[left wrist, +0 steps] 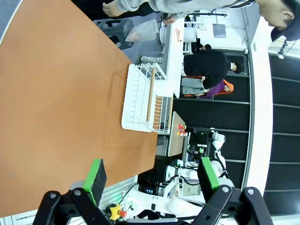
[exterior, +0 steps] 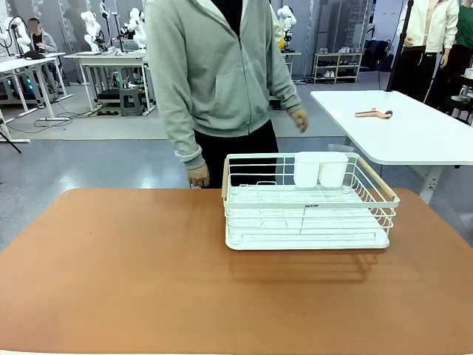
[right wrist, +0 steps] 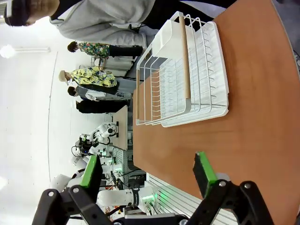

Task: Clean the table.
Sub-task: Pick up the Lint Roller when the human hands it over.

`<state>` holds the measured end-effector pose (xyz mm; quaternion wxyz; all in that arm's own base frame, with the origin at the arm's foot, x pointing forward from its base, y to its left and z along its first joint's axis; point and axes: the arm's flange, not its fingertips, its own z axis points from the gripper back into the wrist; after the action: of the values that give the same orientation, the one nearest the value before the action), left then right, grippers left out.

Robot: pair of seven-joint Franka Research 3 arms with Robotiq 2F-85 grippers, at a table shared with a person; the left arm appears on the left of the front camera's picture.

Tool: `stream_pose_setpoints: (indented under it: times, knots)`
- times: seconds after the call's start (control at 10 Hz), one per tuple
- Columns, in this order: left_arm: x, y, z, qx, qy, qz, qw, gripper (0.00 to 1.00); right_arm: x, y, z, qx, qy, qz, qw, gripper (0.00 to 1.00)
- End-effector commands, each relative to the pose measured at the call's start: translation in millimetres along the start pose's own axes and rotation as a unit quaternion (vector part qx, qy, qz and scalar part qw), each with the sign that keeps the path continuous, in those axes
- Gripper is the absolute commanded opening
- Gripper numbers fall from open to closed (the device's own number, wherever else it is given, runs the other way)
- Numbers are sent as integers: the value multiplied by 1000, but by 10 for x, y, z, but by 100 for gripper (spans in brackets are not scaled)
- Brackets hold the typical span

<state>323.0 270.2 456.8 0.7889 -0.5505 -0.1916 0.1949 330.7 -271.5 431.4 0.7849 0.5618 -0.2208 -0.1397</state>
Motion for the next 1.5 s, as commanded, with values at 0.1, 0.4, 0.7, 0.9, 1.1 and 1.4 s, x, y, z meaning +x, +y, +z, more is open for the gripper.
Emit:
stream_pose_setpoints:
  times: [0.1, 0.4, 0.7, 0.9, 1.1, 1.4]
  knots:
    - [-14, -9, 17, -6, 3, -3, 1000, 100, 5, 56, 4, 3, -2, 0, 1000, 100]
    - [-14, -9, 17, -6, 3, -3, 1000, 100, 5, 56, 4, 3, -2, 0, 1000, 100]
    - [-14, -9, 17, -6, 3, -3, 1000, 100, 5, 56, 4, 3, -2, 0, 1000, 100]
    - [-14, -9, 17, -6, 3, -3, 1000, 100, 5, 56, 4, 3, -2, 0, 1000, 100]
    - [-14, -9, 17, -6, 3, -3, 1000, 100, 5, 56, 4, 3, -2, 0, 1000, 100]
    - [-14, -9, 17, -6, 3, -3, 1000, 100, 5, 56, 4, 3, -2, 0, 1000, 100]
